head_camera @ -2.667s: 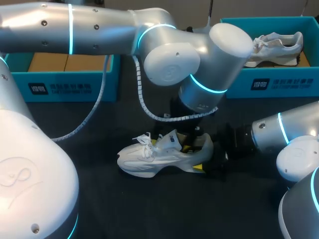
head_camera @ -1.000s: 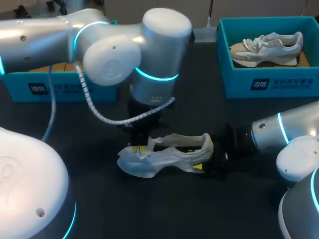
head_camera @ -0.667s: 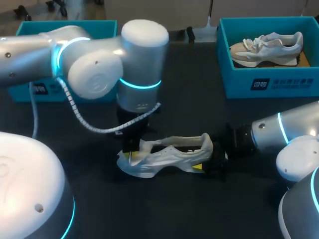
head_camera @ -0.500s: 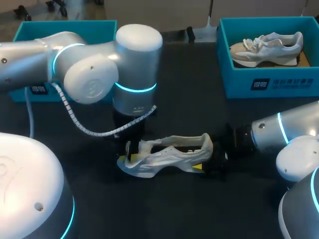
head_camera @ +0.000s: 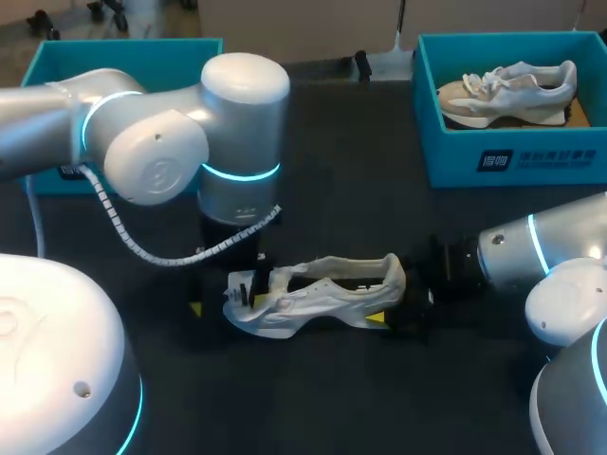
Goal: Take the shoe out of the shoebox, open the shoe tongue, remove and reinsert the insole, then place the shoe into the shoebox
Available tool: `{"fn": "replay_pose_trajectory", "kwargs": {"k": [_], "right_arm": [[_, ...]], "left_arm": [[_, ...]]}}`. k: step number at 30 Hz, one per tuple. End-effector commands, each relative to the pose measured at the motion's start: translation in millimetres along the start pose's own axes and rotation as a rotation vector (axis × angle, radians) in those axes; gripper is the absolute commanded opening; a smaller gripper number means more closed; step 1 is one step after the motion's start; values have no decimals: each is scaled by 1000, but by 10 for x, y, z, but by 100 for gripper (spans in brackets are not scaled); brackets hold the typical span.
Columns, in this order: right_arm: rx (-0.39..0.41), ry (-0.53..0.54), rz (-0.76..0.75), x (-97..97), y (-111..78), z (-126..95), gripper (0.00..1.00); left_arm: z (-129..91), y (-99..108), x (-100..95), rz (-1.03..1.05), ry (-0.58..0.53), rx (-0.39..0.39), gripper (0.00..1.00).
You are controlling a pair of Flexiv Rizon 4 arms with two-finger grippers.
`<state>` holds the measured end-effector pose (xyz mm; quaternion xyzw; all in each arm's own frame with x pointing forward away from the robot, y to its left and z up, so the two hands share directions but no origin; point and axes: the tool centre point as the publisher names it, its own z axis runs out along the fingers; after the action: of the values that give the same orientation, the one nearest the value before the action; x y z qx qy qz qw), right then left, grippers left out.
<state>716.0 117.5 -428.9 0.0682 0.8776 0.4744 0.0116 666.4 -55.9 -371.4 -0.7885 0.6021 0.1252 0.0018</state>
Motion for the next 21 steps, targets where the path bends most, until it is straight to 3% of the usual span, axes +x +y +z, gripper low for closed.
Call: {"fn": "replay_pose_trajectory", "kwargs": {"k": [1,5,13,21], "right_arm": [[3,-2,1,-10,-14,44,0],[3,-2,1,-10,-14,44,0],[3,-2,1,-10,-14,44,0],[3,-2,1,-10,-14,44,0]], "left_arm": [[-269,70,-51,121,59,44,100],[-461,111,-14,220,108,62,100],[-727,182,172,431,174,171,100],[-1155,203,324,675,249,262,100]]}}
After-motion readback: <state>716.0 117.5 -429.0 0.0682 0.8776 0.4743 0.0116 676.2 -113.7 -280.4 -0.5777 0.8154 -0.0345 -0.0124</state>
